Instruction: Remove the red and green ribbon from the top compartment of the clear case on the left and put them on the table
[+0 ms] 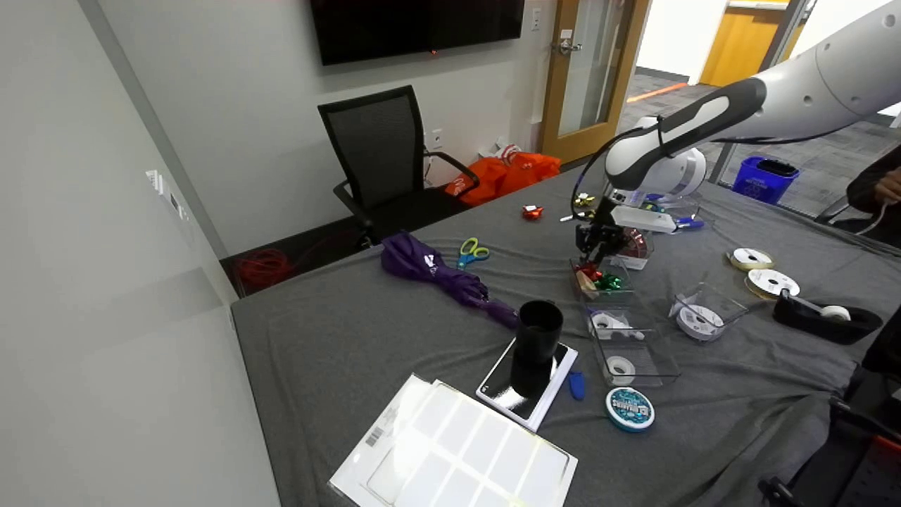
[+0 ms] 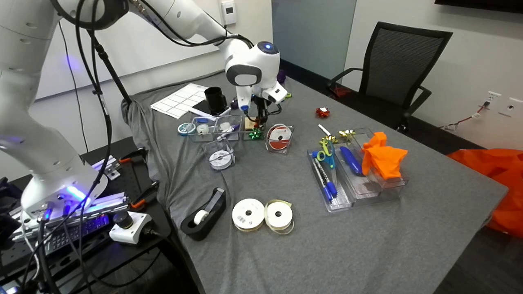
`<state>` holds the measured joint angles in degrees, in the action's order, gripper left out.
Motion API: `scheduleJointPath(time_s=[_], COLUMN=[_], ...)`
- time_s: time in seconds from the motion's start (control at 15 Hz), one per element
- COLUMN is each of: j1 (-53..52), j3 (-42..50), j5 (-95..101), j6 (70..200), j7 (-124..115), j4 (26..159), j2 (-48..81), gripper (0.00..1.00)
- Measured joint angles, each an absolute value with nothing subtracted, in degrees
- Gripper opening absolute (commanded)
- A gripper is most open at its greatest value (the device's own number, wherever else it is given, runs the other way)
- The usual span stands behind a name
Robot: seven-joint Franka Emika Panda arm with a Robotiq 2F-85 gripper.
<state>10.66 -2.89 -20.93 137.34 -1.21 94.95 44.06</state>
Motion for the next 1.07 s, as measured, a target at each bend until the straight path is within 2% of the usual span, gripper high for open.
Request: scheduleJointPath(time_s=[0.13, 0.47, 0.73, 1.07], j1=[10.8, 10.9, 10.9, 11.3], j3=[-3.0, -3.1, -3.1, -3.0], j5=[-21.5, -21.9, -22.3, -31.4], j6=[137.3, 136.2, 130.6, 128.1], j7=[-1.2, -1.2, -2.3, -5.8], j4=[95.0, 95.0, 95.7, 94.3], j2=[44.1, 43.4, 38.5, 32.5], gripper=[0.00, 0.00, 0.00, 0.00])
